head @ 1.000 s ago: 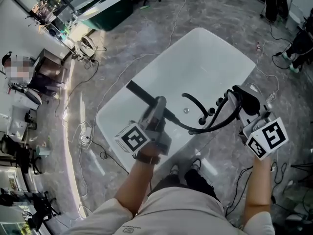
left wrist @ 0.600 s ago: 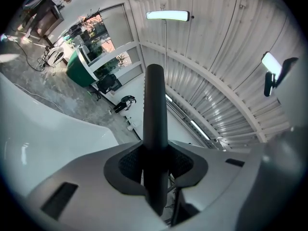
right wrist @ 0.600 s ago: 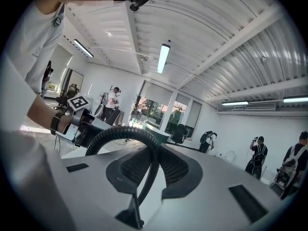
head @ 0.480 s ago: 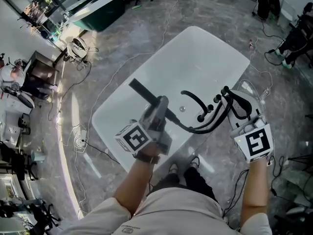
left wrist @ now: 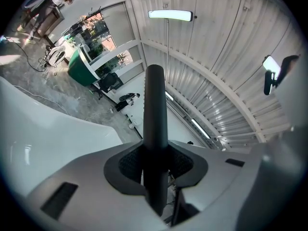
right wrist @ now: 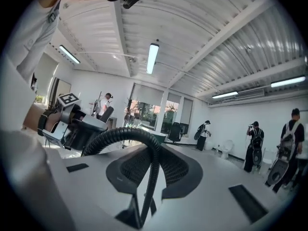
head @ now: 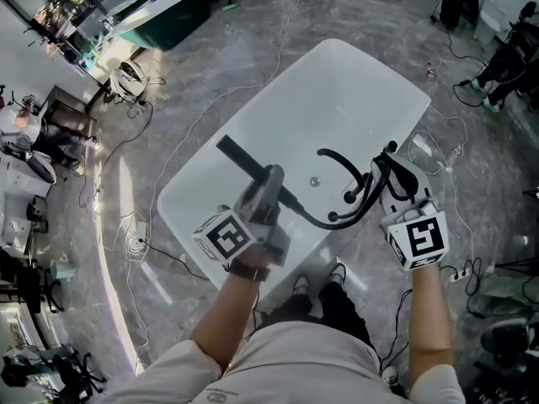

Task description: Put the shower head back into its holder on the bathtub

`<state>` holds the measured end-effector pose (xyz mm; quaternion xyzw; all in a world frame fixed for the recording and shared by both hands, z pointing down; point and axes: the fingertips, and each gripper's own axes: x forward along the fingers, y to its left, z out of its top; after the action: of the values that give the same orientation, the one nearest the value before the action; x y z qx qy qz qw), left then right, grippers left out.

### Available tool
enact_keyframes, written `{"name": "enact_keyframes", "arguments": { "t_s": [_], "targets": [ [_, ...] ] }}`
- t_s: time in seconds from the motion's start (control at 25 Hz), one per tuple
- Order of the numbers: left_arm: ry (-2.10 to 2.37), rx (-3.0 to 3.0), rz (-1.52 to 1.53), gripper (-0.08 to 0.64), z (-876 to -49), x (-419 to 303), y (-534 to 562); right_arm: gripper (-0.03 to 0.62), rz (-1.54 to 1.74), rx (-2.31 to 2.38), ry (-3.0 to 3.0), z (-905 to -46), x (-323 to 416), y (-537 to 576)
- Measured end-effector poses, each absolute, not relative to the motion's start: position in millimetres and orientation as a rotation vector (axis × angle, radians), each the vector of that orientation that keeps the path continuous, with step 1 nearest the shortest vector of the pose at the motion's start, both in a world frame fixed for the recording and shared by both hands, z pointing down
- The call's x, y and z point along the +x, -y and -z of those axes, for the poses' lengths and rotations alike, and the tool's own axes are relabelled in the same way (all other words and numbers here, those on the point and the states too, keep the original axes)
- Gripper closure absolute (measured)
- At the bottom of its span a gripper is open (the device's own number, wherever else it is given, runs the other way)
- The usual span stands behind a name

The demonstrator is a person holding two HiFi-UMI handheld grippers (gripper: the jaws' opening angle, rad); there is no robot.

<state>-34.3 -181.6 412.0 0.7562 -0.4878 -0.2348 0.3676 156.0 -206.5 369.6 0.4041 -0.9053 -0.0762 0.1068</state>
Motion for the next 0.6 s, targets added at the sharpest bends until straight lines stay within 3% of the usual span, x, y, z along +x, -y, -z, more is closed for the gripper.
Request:
{"name": "enact_keyframes", "arguments": {
  "t_s": [0.6],
  "targets": [
    [1.299, 1.960, 0.561, 0.445, -421, -57, 178, 0.523, -0.712, 1.316, 2.845, -469, 166, 207]
  ]
}}
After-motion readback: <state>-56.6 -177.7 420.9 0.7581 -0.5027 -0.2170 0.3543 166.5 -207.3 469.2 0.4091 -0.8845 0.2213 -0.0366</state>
